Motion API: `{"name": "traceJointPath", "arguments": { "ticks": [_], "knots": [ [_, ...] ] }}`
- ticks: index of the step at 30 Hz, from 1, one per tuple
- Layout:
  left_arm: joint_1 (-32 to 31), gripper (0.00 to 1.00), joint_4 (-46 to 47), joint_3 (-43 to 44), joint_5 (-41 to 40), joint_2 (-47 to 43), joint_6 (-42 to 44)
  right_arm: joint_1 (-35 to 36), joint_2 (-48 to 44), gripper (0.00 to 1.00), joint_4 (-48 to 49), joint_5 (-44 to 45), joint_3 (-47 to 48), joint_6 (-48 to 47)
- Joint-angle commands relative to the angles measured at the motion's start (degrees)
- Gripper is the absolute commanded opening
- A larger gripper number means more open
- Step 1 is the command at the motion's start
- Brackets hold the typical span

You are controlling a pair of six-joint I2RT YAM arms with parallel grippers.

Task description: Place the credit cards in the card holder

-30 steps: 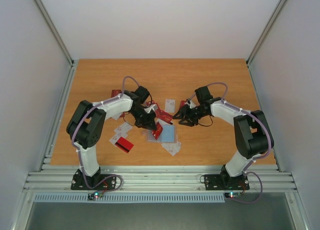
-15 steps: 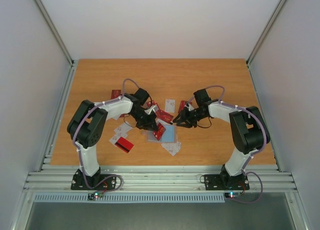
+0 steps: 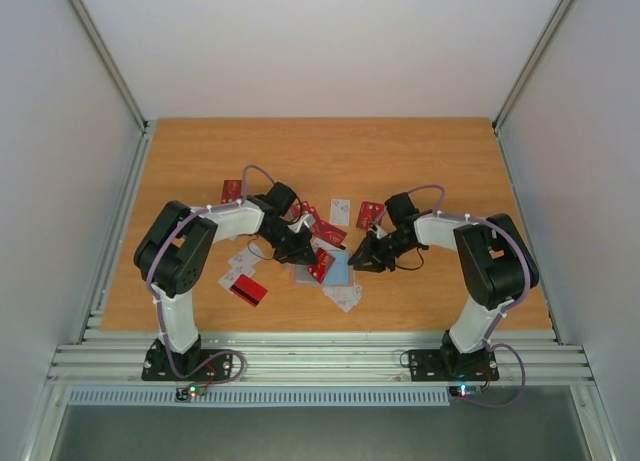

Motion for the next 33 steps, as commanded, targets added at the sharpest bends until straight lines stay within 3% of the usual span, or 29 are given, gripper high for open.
{"name": "traceJointPath", "arguments": {
  "ticks": [1, 15, 26, 33],
  "knots": [
    [0.0, 0.00, 4.7, -2.0, -1.5, -0.3, -2.8, 1.2, -0.8, 0.22, 0.7, -0.3, -1.1, 0.0],
    [-0.4, 0.00, 13.2, -6.5, -2.5, -0.8, -8.4, 3.0, 0.1, 0.08, 2.0, -0.6, -2.0, 1.1],
    [-1.5, 0.00, 15.6, -8.1, -3.1, -1.0, -10.2, 3.5, 0.0, 0.07, 2.3, -0.7, -2.4, 1.3],
    [-2.8, 0.00, 12.1, -7.2, -5.2, -2.1, -8.4, 3.6, 0.0, 0.07, 3.0, -0.6, -2.2, 1.9]
  ]
}}
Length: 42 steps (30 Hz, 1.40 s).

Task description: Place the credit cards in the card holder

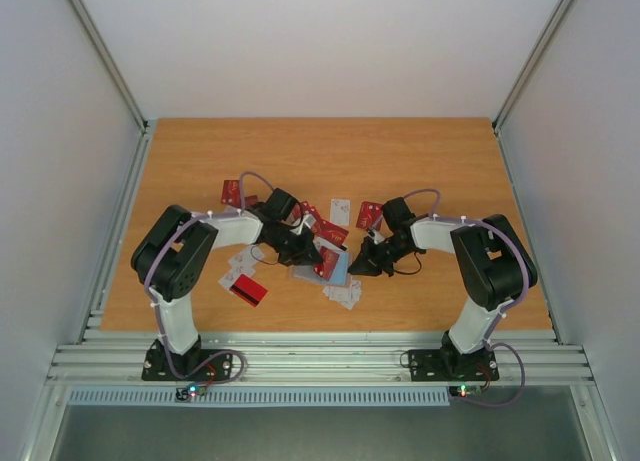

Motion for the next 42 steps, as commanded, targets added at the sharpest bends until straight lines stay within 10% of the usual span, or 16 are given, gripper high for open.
{"name": "traceJointPath", "arguments": {
  "ticks": [1, 42],
  "knots": [
    [-1.9, 0.00, -3.9, -0.4, -5.8, -1.0, 1.5, 1.1, 0.0, 0.07, 2.1, -1.3, 0.0, 0.7],
    [-8.7, 0.42, -30.2, 12.9, -18.3, -0.1, 7.7, 4.2, -0.6, 0.06, 10.2, -1.6, -3.4, 7.1]
  ]
}}
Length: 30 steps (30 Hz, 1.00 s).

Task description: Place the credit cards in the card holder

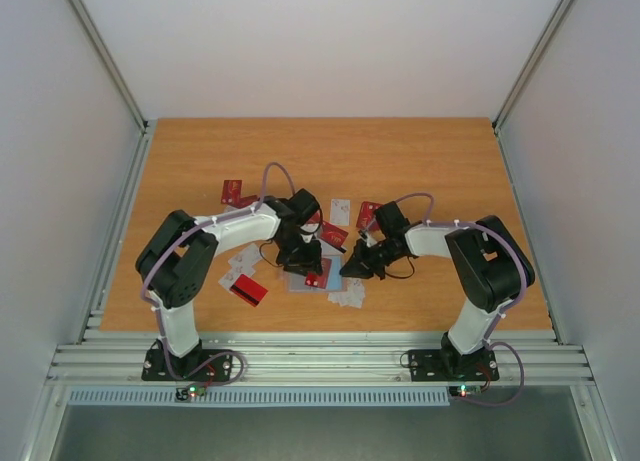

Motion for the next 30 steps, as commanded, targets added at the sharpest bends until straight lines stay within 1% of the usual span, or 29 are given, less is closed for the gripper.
{"name": "traceJointPath", "arguments": {
  "ticks": [1, 6, 12, 19, 30],
  "knots": [
    [-0.6, 0.42, -2.3, 1.1, -0.6, 1.7, 0.1, 1.0, -0.7, 0.06, 1.9, 0.1, -1.0, 1.6],
    [-0.7, 0.42, -2.9, 0.2, -4.0, 2.5, 0.4, 1.6, -1.0, 0.06, 2.4, 0.4, -1.6, 2.1],
    [-1.4, 0.42, -2.3, -0.4, -5.9, 1.9, 1.0, 2.5, -1.2, 0.05, 2.8, 0.6, -2.0, 2.3],
    [-2.3, 0.41, -0.8, -0.7, -3.7, 2.1, -0.4, 3.5, -1.6, 0.05, 3.0, 0.9, -2.3, 2.7],
    [-3.7, 0.38, -0.1, -0.9, -3.6, 2.1, -1.5, 4.2, -1.5, 0.05, 4.7, 0.7, -3.0, 3.7]
  ]
}}
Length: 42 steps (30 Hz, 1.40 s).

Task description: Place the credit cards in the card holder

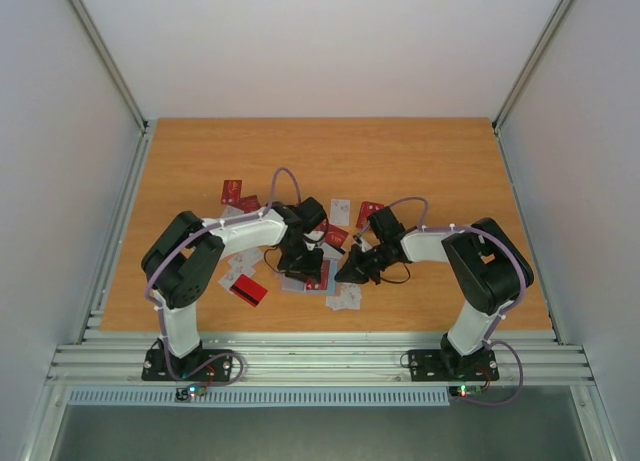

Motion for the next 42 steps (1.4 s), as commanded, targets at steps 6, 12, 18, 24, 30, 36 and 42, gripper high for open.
{"name": "traceJointPath", "arguments": {
  "ticks": [6, 12, 18, 24, 30, 36, 42],
  "knots": [
    [-1.2, 0.38, 1.7, -0.2, 0.7, 0.6, -0.7, 0.8, -1.1, 0.05, 0.9, 0.4, -1.2, 0.6],
    [-1.7, 0.37, 2.6, 0.3, 1.9, 0.6, -0.2, 0.8, -1.4, 0.05, 0.6, 0.4, -1.1, 0.1],
    [-2.1, 0.37, 1.9, 0.7, 1.4, -0.1, 1.3, 0.8, -1.9, 0.05, -0.5, 0.7, -0.6, -0.5],
    [-2.1, 0.38, 1.1, -0.6, -0.7, -2.4, 3.0, 0.8, -4.3, 0.05, -7.1, 2.9, 1.9, -4.1],
    [-2.1, 0.39, 0.1, -2.2, -2.4, -7.3, 4.0, 0.8, -8.0, 0.08, -16.1, 6.7, 5.5, -9.3],
    [-1.7, 0.28, -1.9, -2.0, -4.8, -9.8, 4.9, 0.7, -10.1, 0.18, -15.7, 3.8, 6.8, -9.8],
    [-1.0, 0.16, -1.4, -1.0, -4.9, -6.2, 5.9, 0.8, -7.3, 0.29, -11.8, 1.4, 6.8, -7.2]
  ]
}}
